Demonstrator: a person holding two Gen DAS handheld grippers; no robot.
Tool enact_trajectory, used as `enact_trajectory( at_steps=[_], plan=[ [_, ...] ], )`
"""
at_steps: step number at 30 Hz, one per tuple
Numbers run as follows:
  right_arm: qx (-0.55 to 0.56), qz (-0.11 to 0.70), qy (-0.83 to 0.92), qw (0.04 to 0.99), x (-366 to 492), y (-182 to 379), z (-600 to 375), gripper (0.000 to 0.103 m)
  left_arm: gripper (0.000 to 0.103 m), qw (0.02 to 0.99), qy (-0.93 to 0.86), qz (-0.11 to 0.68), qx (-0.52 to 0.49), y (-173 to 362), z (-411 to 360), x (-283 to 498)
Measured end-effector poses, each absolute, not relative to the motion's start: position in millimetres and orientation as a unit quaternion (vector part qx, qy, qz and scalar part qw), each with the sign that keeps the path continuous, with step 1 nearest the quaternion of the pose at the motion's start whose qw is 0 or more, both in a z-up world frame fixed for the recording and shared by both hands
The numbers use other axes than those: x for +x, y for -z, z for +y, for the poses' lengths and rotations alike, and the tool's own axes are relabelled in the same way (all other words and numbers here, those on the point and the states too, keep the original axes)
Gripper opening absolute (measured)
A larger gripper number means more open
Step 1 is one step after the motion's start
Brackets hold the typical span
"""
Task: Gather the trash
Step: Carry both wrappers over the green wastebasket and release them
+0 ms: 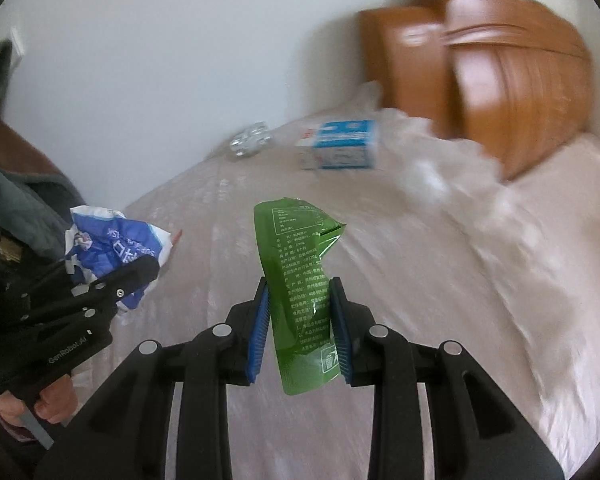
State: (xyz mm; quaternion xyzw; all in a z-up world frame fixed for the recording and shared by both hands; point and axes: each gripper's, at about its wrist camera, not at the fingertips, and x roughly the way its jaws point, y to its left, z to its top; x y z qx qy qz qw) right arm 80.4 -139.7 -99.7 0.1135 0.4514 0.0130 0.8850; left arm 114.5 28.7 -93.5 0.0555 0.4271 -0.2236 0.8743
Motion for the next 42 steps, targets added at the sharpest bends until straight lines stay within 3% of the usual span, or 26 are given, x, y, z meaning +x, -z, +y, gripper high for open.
enact_trajectory(
  at_steps=[23,42],
  plan=[
    [0.223,0.411,0.282,0.838,-219.1,74.9,-292.5,0.029,0.047,0.750,0.510,0.376,0.188,66.3,-163.2,-96.8],
    [0.256,0.371,0.357,0.818,-296.6,78.0,-324.3,0.030,0.047,0.684,0.585,0.362,0.242,69.7,-216.5,-160.5]
  ],
)
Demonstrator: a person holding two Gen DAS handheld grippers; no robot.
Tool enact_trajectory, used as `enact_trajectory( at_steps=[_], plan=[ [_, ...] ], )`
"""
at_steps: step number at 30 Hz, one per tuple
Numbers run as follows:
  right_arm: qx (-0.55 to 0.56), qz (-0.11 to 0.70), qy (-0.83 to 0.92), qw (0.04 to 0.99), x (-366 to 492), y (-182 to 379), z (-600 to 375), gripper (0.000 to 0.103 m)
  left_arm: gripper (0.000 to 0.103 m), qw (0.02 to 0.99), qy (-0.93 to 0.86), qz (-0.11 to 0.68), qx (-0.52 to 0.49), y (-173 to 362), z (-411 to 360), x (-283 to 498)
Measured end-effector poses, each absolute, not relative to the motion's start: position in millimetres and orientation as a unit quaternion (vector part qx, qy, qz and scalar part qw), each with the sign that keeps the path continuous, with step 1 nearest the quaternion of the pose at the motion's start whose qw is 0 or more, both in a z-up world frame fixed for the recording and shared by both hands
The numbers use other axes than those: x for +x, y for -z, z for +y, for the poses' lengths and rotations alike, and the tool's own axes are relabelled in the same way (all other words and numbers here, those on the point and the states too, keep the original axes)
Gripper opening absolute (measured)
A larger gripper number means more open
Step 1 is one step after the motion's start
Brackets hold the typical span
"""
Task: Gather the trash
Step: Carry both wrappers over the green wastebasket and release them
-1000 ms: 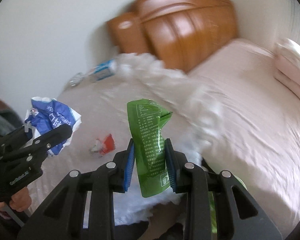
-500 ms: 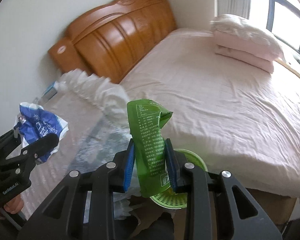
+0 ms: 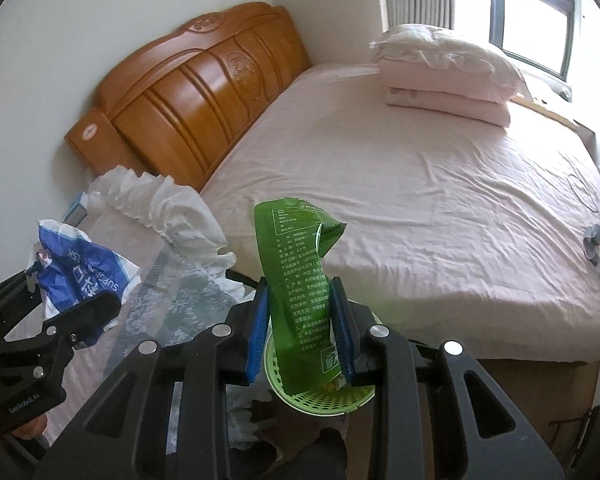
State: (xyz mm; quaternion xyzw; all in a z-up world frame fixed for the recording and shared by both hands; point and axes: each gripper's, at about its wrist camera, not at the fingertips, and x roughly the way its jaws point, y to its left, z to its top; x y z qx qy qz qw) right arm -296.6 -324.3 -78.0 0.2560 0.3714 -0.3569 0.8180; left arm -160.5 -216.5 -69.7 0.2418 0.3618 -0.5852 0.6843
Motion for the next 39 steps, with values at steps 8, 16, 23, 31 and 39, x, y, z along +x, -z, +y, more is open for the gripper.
enact_trajectory(
  at_steps=[8,16,23,31,39],
  plan=[
    [0.266,0.363,0.385,0.806,-314.3,79.9,-334.5,0.030,0.047,0.642,0.612,0.371,0.274,87.4,-246.4,-177.6],
    [0.275,0.361,0.399,0.797,-326.0,84.6,-344.4,0.030,0.095,0.633,0.626,0.371,0.265,91.4,-259.5,-182.5],
    [0.278,0.365,0.399,0.794,-325.3,88.1,-344.2,0.030,0.095,0.632,0.628,0.371,0.260,85.0,-255.6,-181.5],
    [0.280,0.367,0.392,0.795,-320.1,92.4,-342.0,0.030,0.095,0.651,0.614,0.375,0.241,76.1,-246.1,-166.8],
    [0.283,0.394,0.367,0.794,-306.1,107.0,-339.2,0.032,0.095,0.680,0.584,0.380,0.228,71.2,-232.9,-144.1]
  ],
)
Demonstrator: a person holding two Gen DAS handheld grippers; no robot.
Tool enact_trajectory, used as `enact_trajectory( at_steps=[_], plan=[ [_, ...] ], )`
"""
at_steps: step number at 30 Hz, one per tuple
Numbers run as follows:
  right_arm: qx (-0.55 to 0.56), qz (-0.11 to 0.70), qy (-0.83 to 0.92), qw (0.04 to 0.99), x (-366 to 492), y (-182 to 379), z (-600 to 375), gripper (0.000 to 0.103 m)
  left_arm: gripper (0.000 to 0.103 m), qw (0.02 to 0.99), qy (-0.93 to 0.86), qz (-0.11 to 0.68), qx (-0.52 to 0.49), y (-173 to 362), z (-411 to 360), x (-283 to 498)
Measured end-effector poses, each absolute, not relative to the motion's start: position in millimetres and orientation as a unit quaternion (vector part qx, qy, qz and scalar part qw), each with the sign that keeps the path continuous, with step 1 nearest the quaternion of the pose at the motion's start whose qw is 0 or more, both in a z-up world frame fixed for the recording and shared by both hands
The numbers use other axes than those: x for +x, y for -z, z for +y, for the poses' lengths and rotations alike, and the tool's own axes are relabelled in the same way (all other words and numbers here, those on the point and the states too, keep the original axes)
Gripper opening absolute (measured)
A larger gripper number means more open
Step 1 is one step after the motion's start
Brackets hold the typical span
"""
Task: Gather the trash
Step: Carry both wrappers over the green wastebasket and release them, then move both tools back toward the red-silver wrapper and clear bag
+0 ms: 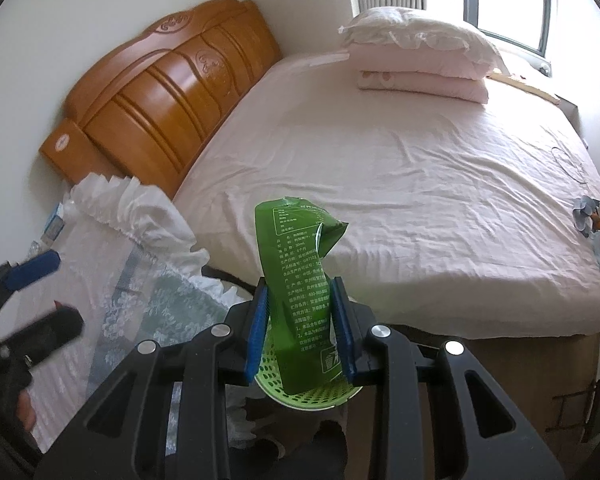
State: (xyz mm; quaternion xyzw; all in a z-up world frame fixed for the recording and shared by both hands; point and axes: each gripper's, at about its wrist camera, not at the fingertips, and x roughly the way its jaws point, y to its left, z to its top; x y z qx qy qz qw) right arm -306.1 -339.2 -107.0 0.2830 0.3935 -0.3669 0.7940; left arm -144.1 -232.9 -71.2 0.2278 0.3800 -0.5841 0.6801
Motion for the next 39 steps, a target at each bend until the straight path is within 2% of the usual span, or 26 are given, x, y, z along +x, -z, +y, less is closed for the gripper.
enact_trajectory(
  at_steps=[3,4,5,6,7,8,27,39],
  plan=[
    [0.283,0.414,0.352,0.790,-296.6,118.1,-335.4,0.033,0.095,0.690,0.572,0.383,0.221,69.7,-227.9,-133.7],
    [0.283,0.419,0.351,0.788,-294.6,120.0,-334.3,0.037,0.095,0.692,0.569,0.386,0.219,69.8,-226.5,-129.8],
    [0.281,0.426,0.356,0.783,-291.8,123.3,-333.1,0.046,0.095,0.694,0.566,0.390,0.215,69.9,-225.1,-126.1],
    [0.278,0.428,0.361,0.781,-289.4,124.4,-331.5,0.075,0.095,0.695,0.563,0.394,0.212,70.3,-223.5,-122.4],
    [0.264,0.423,0.384,0.777,-287.9,123.5,-329.1,0.098,0.095,0.696,0.560,0.398,0.206,70.1,-221.9,-118.5],
    [0.257,0.419,0.393,0.777,-286.9,122.6,-327.5,0.101,0.095,0.698,0.558,0.400,0.203,70.1,-220.7,-115.9],
    [0.268,0.409,0.397,0.777,-281.0,116.3,-336.1,0.101,0.095,0.723,0.536,0.398,0.178,65.8,-204.7,-101.3],
    [0.230,0.404,0.317,0.827,-214.2,92.7,-308.1,0.101,0.095,0.782,0.462,0.395,0.141,55.4,-151.0,-63.1]
  ],
)
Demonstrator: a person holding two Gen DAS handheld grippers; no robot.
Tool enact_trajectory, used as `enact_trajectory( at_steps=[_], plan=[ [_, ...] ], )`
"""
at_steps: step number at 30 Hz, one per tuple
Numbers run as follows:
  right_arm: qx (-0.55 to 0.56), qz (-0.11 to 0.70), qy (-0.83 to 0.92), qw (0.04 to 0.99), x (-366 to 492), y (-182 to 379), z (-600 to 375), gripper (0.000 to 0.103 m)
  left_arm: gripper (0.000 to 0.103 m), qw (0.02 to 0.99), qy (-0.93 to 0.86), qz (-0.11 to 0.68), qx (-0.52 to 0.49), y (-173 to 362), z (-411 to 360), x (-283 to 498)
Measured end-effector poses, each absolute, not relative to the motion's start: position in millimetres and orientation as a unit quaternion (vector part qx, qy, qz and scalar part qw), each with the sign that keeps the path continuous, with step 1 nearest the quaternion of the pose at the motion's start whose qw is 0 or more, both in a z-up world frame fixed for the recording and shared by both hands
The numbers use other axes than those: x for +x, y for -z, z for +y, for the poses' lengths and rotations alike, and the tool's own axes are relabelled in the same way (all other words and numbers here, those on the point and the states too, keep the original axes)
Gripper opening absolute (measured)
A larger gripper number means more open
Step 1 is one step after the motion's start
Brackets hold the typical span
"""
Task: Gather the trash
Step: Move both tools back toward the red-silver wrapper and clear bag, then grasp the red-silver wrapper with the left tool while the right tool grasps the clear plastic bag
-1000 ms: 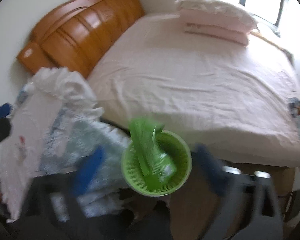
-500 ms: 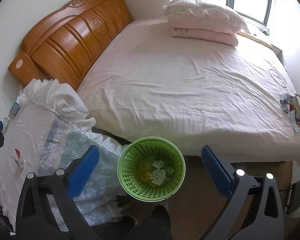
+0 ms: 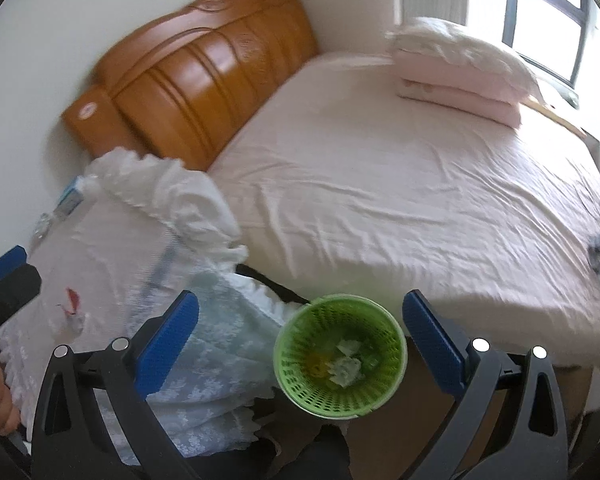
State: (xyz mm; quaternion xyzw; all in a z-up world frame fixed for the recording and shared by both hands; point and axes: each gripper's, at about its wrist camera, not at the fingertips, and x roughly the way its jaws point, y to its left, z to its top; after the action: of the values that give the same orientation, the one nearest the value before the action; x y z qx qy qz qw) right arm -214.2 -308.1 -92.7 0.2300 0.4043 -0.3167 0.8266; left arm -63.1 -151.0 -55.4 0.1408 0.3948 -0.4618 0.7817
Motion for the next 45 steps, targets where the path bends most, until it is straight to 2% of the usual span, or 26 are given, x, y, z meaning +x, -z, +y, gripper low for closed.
enact_trajectory(
  at_steps=[13,22,34,36,38,42,44,45],
  plan=[
    [0.174,0.430,0.188,0.866,-108.6,86.9,-255.6,0.101,0.095,0.841,0.336,0.414,0.088,59.8,-62.2,-5.7],
    [0.152,0.447,0.139,0.870,-72.8,94.1,-224.4,0.101,0.095,0.848,0.283,0.444,0.066,80.9,-11.3,8.9],
    [0.149,0.459,0.130,0.866,-66.1,101.2,-221.0,0.101,0.095,0.821,0.286,0.488,0.076,143.7,-36.3,25.9],
    [0.152,0.459,0.131,0.865,-68.0,101.7,-223.1,0.101,0.092,0.816,0.284,0.497,0.082,157.6,-46.2,32.5],
    [0.155,0.460,0.131,0.865,-68.9,102.2,-225.2,0.101,0.081,0.812,0.277,0.506,0.091,170.9,-54.6,38.1],
    [0.160,0.457,0.134,0.864,-70.8,102.2,-228.8,0.101,0.065,0.804,0.262,0.525,0.103,192.1,-63.8,46.7],
    [0.163,0.456,0.134,0.864,-71.0,102.4,-229.7,0.101,0.049,0.800,0.259,0.532,0.099,195.9,-64.7,48.9],
    [0.164,0.455,0.134,0.865,-70.3,102.6,-230.3,0.101,0.046,0.800,0.260,0.533,0.095,195.9,-64.7,49.8]
  ],
)
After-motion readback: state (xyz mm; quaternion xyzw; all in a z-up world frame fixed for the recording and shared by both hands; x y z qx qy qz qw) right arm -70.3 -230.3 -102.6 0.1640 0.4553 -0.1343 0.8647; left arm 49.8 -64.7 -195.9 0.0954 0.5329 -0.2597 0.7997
